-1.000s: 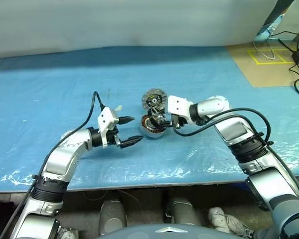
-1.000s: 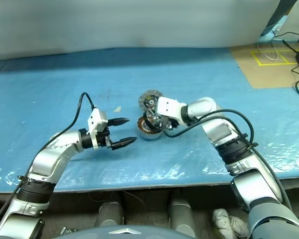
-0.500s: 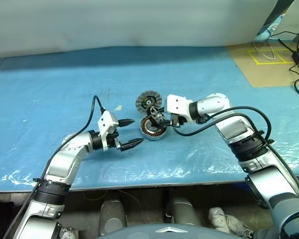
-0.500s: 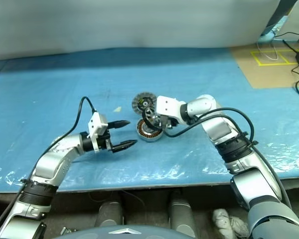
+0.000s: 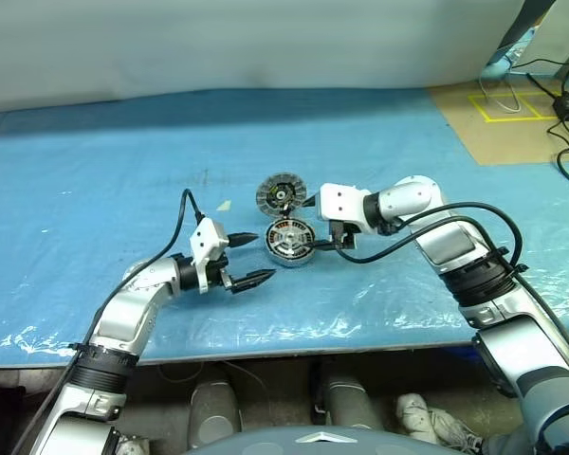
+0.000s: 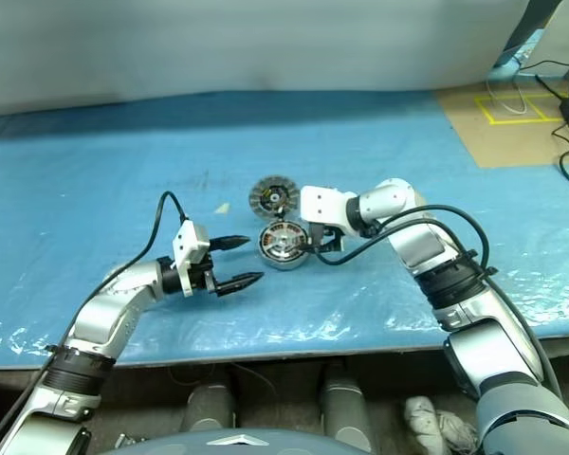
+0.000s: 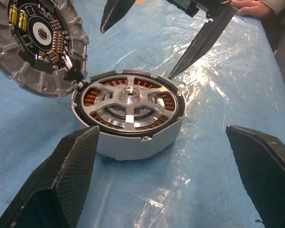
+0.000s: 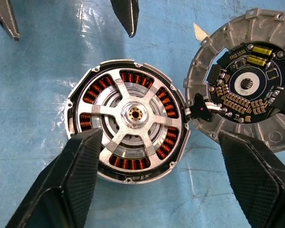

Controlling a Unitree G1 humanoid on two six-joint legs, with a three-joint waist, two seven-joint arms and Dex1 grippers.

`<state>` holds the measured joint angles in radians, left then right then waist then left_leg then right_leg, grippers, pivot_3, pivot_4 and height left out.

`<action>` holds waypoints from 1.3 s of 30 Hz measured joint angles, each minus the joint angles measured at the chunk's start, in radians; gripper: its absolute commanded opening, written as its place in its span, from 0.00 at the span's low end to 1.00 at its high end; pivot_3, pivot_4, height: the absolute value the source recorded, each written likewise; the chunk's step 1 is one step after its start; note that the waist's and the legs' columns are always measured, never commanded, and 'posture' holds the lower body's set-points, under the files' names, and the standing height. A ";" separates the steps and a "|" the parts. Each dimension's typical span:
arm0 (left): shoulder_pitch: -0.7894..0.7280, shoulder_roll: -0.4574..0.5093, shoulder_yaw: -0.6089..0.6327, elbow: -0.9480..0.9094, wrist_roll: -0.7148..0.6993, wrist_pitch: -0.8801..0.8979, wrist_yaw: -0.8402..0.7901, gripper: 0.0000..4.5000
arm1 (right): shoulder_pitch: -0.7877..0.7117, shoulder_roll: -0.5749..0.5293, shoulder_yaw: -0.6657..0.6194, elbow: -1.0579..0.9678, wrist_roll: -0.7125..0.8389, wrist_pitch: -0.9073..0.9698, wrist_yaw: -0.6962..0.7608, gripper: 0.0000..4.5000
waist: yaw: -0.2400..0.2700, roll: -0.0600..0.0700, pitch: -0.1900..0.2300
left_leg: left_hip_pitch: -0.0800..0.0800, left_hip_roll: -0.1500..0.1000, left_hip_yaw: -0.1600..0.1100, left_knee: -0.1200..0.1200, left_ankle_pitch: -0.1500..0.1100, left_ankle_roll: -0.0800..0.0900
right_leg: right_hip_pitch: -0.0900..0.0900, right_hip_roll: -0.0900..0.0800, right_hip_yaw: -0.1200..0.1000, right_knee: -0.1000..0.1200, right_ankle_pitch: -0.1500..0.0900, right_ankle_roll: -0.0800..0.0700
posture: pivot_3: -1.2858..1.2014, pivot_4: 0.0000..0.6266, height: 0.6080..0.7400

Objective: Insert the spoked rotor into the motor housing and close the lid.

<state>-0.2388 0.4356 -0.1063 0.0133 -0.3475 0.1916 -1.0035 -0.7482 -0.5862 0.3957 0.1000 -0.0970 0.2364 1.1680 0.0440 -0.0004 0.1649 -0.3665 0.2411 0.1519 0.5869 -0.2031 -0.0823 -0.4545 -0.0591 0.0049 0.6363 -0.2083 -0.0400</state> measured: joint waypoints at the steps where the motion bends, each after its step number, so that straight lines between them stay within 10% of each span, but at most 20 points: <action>1: -0.002 0.002 0.000 0.007 0.000 0.000 -0.003 1.00 | 0.000 0.000 0.000 -0.001 0.001 0.000 0.004 0.90 | 0.000 0.000 0.000 | 0.000 0.000 0.000 0.000 0.000 0.000 | 0.000 0.000 0.000 0.000 0.000 0.000 | 0.52 0.24 1.00; 8: -0.010 0.022 0.014 0.000 -0.010 0.013 -0.010 1.00 | -0.002 0.010 -0.036 -0.026 0.052 0.030 0.006 0.86 | 0.000 0.000 0.000 | 0.000 0.000 0.000 0.000 0.000 0.000 | 0.000 0.000 0.000 0.000 0.000 0.000 | 0.52 0.24 1.00; 20: -0.018 0.011 0.012 -0.084 -0.024 0.086 0.037 1.00 | 0.023 0.110 -0.073 -0.031 0.139 0.149 -0.063 0.01 | 0.000 0.000 0.000 | 0.000 0.000 0.000 0.000 0.000 0.000 | 0.000 0.000 0.000 0.001 0.000 0.000 | 0.52 0.24 1.00; 39: -0.080 0.059 0.113 0.114 -0.041 0.086 0.041 1.00 | 0.109 0.158 -0.076 0.058 0.149 0.191 -0.164 0.01 | 0.000 0.000 0.000 | 0.001 0.000 0.000 0.000 0.000 0.000 | 0.001 0.000 0.000 0.001 0.000 0.000 | 0.52 0.24 1.00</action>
<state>-0.3193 0.4951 0.0062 0.1270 -0.3887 0.2779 -0.9627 -0.6388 -0.4281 0.3195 0.1577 0.0520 0.4276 1.0041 0.0439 -0.0005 0.1649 -0.3658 0.2409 0.1517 0.5873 -0.2030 -0.0826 -0.4534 -0.0592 0.0050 0.6372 -0.2082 -0.0399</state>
